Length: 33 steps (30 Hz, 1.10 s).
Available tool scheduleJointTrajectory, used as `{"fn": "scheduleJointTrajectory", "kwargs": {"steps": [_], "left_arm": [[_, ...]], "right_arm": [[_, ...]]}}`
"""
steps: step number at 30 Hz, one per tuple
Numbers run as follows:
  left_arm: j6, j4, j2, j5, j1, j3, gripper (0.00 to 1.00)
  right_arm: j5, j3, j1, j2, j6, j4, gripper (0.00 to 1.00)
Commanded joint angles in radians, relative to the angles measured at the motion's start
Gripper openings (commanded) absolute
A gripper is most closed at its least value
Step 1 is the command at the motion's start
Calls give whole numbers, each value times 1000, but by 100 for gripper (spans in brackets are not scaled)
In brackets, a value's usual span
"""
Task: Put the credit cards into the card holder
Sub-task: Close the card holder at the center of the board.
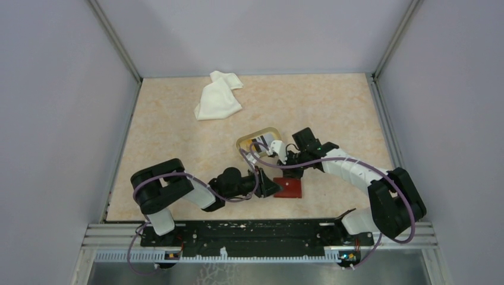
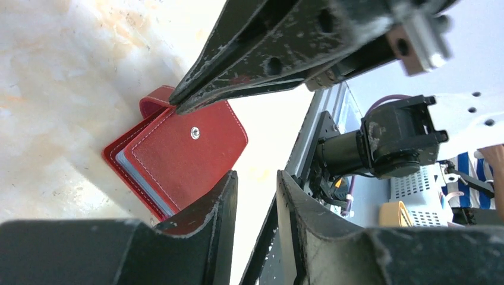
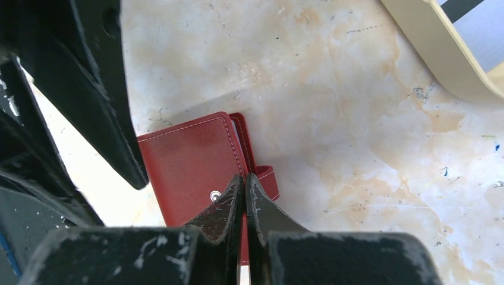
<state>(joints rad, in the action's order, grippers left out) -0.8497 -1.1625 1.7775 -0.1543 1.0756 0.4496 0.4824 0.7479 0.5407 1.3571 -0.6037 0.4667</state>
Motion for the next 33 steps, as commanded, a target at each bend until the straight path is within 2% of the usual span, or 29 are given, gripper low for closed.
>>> {"fn": "scheduleJointTrajectory", "kwargs": {"steps": [1, 6, 12, 17, 26, 29, 33], "left_arm": [[63, -140, -65, 23, 2, -60, 38], [99, -225, -111, 76, -6, -153, 46], [111, -247, -128, 58, -40, -201, 50], [35, -261, -72, 28, -41, -168, 42], [-113, -379, 115, -84, -28, -60, 30], [-127, -334, 170, -66, -27, -19, 26], [-121, -158, 176, 2, -28, 10, 23]], "right_arm": [[53, 36, 13, -11, -27, 18, 0], [65, 38, 13, -16, -36, 22, 0], [84, 39, 14, -22, -49, 29, 0], [81, 37, 15, -25, -71, 43, 0], [71, 36, 14, -24, -80, 49, 0], [69, 36, 15, -24, -79, 52, 0], [66, 34, 14, -31, -82, 53, 0]]}}
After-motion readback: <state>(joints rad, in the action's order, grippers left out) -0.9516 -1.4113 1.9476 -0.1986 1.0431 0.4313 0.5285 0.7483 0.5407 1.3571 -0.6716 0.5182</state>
